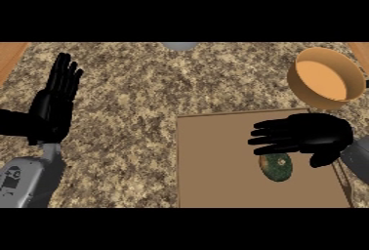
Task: Pick the squash from the tray and place it in the pot
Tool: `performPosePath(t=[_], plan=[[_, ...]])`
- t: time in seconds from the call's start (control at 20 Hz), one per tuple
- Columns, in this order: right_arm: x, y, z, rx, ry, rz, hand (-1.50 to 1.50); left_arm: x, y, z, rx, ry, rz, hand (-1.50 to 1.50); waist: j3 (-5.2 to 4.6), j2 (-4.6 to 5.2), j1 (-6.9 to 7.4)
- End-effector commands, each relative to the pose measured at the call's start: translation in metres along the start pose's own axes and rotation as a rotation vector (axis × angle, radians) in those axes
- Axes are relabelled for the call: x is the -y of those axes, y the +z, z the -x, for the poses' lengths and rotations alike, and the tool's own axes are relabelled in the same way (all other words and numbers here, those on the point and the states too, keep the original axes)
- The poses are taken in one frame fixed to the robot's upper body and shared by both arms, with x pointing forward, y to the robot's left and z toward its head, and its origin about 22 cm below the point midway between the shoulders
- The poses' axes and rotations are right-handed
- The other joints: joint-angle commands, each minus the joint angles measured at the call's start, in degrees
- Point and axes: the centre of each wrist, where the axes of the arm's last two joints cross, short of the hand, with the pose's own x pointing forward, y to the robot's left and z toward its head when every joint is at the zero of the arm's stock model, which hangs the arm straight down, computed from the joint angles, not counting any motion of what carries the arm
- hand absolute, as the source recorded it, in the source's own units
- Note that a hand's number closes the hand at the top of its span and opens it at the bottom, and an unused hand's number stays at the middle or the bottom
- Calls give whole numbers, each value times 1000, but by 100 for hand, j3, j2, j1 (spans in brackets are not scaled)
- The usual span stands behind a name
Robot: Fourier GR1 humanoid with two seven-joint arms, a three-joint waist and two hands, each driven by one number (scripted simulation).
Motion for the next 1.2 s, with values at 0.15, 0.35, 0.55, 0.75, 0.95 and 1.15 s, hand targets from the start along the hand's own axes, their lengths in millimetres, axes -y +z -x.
performPosePath(t=[0.15,0.35,0.55,0.75,0.95,1.15], plan=[[-26,-11,8,107,-42,-12,-150,2,4,-6,4,6,1,0,1,-6,-6],[-45,-50,-1,140,-26,-33,-150,5,0,-5,-1,3,-1,0,1,-7,-22],[-55,-52,4,134,-44,-47,-150,-2,7,12,17,-8,-2,0,-1,0,-25],[-57,-60,-7,221,-14,-52,150,-14,8,1,7,-5,-2,0,0,-9,-22],[-75,-62,-19,318,40,-31,150,4,-2,-2,3,-7,-12,0,7,8,-77],[-55,-65,-19,322,66,-26,150,-5,8,-1,-16,-9,-11,0,2,-9,-27]])
